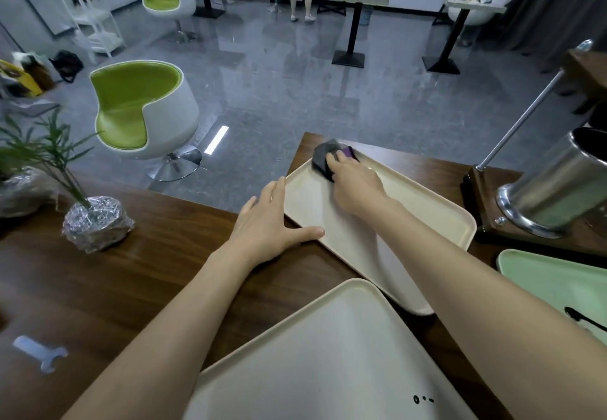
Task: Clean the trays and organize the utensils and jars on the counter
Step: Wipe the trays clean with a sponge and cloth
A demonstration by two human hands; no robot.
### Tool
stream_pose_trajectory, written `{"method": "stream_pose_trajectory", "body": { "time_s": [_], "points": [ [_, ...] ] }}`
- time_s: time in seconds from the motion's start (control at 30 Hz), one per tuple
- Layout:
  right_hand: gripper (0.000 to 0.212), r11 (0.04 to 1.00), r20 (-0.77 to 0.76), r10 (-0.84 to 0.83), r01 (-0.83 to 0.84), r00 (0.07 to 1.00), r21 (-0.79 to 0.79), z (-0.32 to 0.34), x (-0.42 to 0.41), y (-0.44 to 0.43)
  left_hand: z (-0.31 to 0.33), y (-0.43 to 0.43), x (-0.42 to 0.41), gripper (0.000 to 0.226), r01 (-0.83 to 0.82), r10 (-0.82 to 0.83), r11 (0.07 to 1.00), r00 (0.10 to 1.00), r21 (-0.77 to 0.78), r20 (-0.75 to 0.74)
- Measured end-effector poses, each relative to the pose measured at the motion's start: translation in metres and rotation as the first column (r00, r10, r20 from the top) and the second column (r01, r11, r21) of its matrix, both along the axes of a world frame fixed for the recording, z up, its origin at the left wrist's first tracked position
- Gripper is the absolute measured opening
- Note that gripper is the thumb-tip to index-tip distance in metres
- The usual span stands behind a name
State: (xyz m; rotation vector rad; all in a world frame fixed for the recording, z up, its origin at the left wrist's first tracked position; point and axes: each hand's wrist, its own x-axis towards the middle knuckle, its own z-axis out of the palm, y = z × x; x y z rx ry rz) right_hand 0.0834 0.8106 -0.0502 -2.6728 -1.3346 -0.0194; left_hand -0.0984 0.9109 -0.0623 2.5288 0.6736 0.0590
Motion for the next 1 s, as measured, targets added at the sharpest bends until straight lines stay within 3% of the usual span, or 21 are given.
{"method": "stream_pose_trajectory", "body": {
  "time_s": [0.07, 0.17, 0.43, 0.67, 0.87, 1.0],
  "points": [
    [0.04, 0.995, -0.045, 0.104, -0.104, 0.994, 0.014, 0.001, -0.019, -0.004, -0.002, 0.002, 0.001, 0.125, 0.004, -0.004, 1.0, 1.0, 0.002, 0.013],
    [0.051, 0.968, -0.109, 0.249, -0.25, 0.962, 0.007, 0.0, -0.045, -0.007, -0.006, 0.005, 0.002, 0.123, -0.002, 0.002, 1.0, 0.997, 0.003, 0.071],
    [0.048, 0.923, -0.171, 0.384, -0.383, 0.907, 0.04, 0.018, -0.062, -0.057, 0.0, 0.001, -0.002, 0.127, -0.006, 0.007, 1.0, 1.0, 0.026, -0.018],
    [0.054, 0.956, -0.161, 0.258, -0.275, 0.953, -0.098, 0.022, -0.074, -0.12, 0.002, -0.001, -0.001, 0.128, 0.0, 0.003, 0.999, 0.998, 0.043, -0.066],
    [0.043, 0.964, 0.0, 0.246, -0.244, 0.969, -0.102, 0.01, -0.05, -0.059, 0.003, -0.001, -0.001, 0.126, 0.003, -0.002, 1.0, 0.998, 0.027, -0.056],
    [0.046, 0.979, 0.003, 0.183, -0.182, 0.983, -0.087, 0.008, -0.015, -0.02, 0.006, -0.002, -0.002, 0.125, -0.005, 0.006, 1.0, 0.998, 0.019, -0.057]
  ]
}}
